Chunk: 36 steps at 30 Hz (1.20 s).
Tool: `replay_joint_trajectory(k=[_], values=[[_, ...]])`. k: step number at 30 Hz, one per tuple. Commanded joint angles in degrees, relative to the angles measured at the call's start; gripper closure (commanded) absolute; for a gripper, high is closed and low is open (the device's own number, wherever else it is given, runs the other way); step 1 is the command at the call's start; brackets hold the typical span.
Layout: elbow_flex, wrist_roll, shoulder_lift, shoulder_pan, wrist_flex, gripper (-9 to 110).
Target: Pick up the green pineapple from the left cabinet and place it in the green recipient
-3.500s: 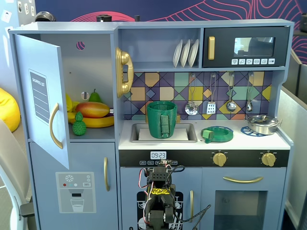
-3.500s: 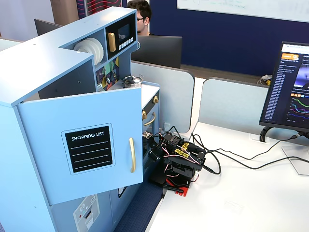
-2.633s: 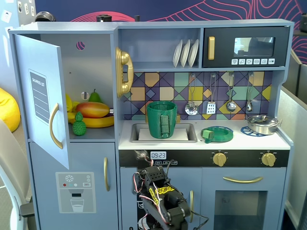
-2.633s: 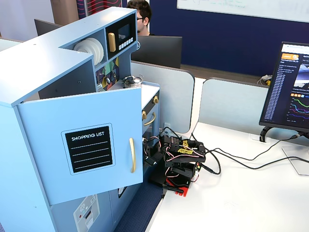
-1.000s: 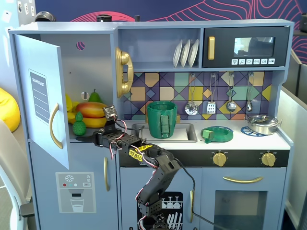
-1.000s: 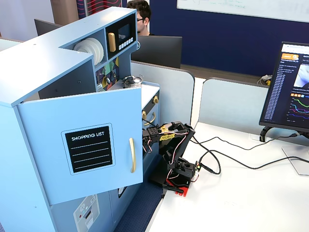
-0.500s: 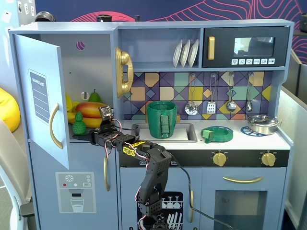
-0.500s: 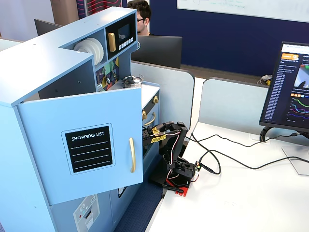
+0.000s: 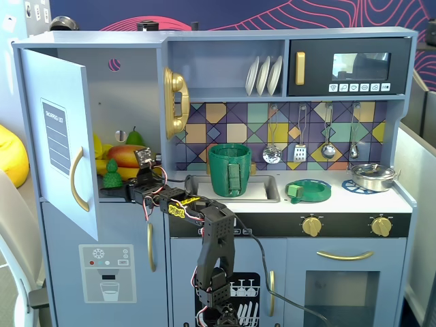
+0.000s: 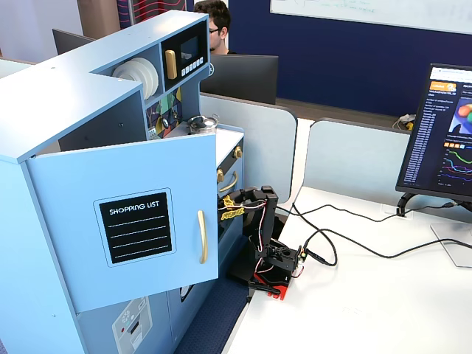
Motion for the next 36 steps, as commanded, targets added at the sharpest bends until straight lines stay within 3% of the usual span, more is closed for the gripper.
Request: replay_joint_trajectory(k=[1,17,21,24,32,36], values=[[-8.09,-0.79,-2.20,0.35,-1.58,61],[-19.34,-1.49,-12.13,-0.88,0.26,64],[-19.86,-1.67,-12.48,-1.14,2.20,78],[-20.13,-4.92,-12.57,-1.58,5.01,102],[-17.14,-6.06,-6.59,-1.93,7.73,102],[-8.17,-15.64,5.54,-3.08,10.02,102]])
